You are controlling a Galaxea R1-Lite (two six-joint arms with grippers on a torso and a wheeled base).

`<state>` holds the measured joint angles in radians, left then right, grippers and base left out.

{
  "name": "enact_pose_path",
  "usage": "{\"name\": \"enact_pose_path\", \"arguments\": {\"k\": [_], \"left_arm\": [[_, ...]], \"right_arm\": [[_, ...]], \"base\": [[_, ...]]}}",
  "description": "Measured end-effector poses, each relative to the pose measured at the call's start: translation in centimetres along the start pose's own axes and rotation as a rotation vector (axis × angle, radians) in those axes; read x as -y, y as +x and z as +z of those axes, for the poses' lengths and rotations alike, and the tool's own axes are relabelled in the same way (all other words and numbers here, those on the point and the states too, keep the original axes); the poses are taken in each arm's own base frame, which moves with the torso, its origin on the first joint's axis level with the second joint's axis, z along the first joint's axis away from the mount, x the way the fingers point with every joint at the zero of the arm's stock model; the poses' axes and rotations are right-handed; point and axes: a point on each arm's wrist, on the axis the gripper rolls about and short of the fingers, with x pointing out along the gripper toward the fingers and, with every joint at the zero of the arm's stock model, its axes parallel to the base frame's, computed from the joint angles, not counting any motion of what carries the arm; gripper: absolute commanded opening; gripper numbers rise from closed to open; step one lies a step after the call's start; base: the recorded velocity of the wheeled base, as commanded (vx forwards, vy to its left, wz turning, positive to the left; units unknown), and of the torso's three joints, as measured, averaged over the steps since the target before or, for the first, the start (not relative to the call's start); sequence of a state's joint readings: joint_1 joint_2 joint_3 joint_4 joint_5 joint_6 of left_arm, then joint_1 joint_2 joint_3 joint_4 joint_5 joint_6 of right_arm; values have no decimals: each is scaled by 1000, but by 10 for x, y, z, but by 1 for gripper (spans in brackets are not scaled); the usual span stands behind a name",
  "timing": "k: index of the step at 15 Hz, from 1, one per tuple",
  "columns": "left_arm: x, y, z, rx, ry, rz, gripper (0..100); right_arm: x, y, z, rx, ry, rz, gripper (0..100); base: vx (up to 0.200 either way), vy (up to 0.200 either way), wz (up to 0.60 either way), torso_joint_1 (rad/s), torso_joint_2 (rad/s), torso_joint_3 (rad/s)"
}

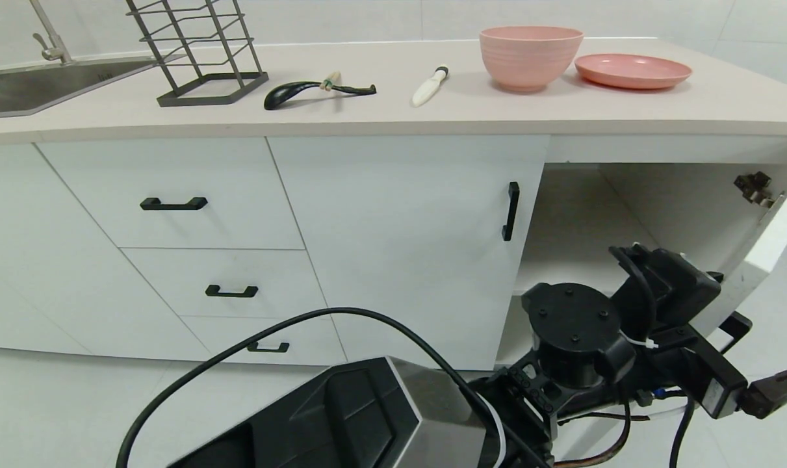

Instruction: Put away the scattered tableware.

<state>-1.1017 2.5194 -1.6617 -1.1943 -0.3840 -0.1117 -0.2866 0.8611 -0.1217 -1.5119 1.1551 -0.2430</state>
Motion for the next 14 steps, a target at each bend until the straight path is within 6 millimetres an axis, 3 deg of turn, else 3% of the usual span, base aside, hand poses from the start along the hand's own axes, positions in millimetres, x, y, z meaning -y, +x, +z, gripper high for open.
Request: {"name": "enact_pose_path", "arguments": {"k": [5, 10, 14], "left_arm": [[15, 10, -14, 16, -10, -32, 100], [50, 36, -36, 71, -58, -91, 100], [103, 48, -80, 40, -145, -219, 100]], "right_arm": [[15, 4, 12, 19, -72, -63, 100], [28, 6, 33, 44, -185, -110, 100], [34, 6, 58, 59, -306, -136, 100]], "base": [[0, 0, 0, 0, 0, 0], [0, 0, 0, 0, 0, 0], [0, 0, 0, 0, 0, 0]]}}
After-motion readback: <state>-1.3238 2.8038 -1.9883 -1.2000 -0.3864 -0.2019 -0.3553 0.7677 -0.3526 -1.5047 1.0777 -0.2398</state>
